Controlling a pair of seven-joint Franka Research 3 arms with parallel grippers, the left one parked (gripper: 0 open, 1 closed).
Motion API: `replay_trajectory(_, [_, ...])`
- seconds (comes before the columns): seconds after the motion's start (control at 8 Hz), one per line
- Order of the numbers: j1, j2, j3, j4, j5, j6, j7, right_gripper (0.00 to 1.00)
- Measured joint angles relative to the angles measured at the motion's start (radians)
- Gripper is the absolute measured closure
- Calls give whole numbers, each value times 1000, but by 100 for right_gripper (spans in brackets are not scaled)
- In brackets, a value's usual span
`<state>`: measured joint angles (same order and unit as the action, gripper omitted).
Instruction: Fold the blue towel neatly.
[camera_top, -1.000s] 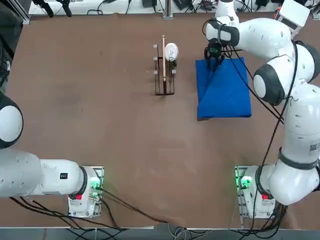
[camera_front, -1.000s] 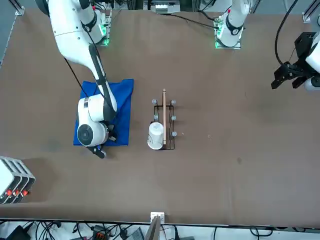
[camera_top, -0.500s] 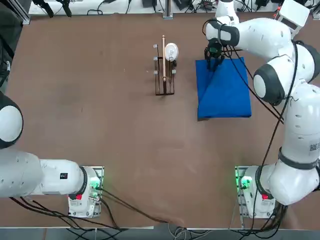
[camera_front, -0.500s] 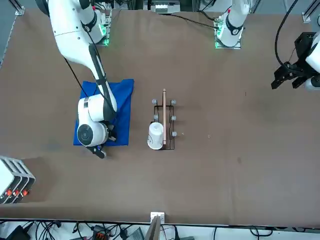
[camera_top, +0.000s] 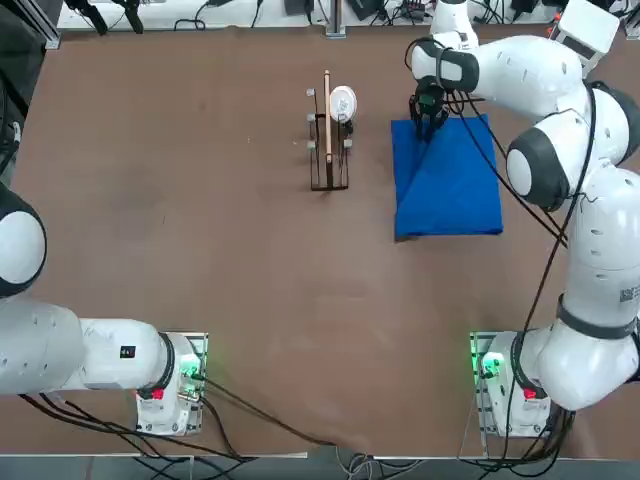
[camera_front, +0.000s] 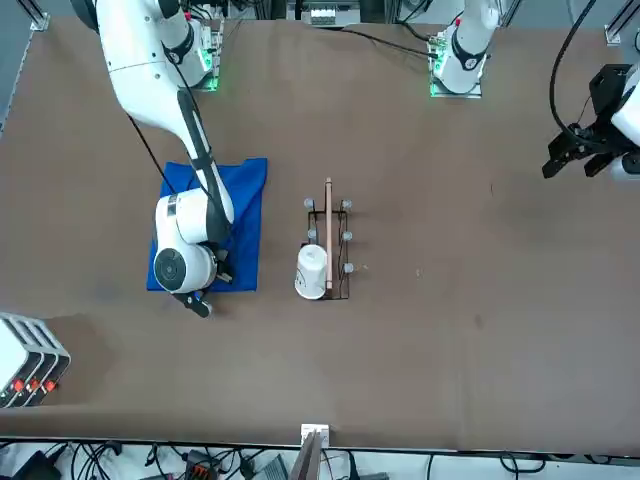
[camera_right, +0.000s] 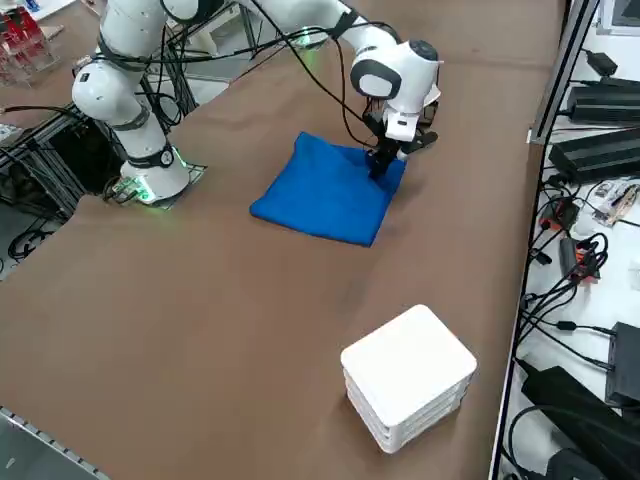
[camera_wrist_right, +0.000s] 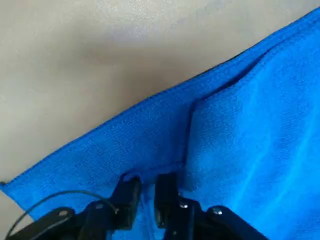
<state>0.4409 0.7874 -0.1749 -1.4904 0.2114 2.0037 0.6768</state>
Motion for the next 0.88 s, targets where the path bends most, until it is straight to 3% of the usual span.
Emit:
replay_trajectory(0.5, [0, 0, 0, 0, 0, 0, 5, 95])
replay_trajectory(0.88, [0, -1, 0, 1, 0, 0, 9, 98])
